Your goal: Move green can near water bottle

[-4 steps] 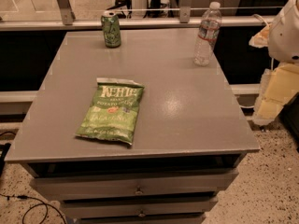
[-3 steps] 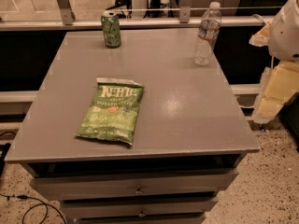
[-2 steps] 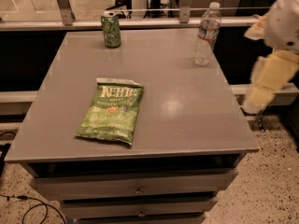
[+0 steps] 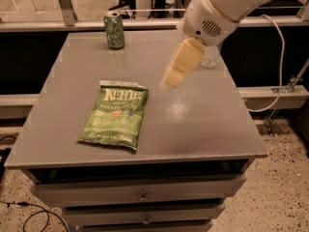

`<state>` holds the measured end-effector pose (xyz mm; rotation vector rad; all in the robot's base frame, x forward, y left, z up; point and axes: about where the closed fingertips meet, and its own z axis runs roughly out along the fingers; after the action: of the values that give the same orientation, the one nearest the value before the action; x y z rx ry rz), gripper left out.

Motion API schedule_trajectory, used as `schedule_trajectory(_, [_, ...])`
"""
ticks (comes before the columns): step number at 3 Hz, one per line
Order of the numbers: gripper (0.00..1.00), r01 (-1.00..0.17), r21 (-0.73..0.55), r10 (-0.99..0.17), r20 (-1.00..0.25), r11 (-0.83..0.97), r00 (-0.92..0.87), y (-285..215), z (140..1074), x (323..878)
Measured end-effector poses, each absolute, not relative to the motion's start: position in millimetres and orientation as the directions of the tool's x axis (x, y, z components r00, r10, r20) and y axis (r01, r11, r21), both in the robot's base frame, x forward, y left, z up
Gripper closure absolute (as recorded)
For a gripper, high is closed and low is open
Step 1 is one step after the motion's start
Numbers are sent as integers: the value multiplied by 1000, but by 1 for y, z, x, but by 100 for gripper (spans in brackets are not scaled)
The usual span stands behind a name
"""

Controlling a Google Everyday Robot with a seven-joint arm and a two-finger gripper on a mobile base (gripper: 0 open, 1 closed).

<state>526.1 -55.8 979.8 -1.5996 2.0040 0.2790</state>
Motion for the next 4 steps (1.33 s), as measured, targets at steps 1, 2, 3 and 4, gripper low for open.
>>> schedule_trajectory(1, [0, -941, -193, -814, -568, 279, -125, -44, 982, 537])
schedule_trajectory(2, [0, -941, -191, -809, -574, 280, -124, -43, 982, 539])
schedule_trajectory(3, [0, -941, -184, -789, -602, 286, -122, -37, 979, 546])
schedule_trajectory(4, [0, -939, -179, -740, -665, 294, -105, -23, 972, 570])
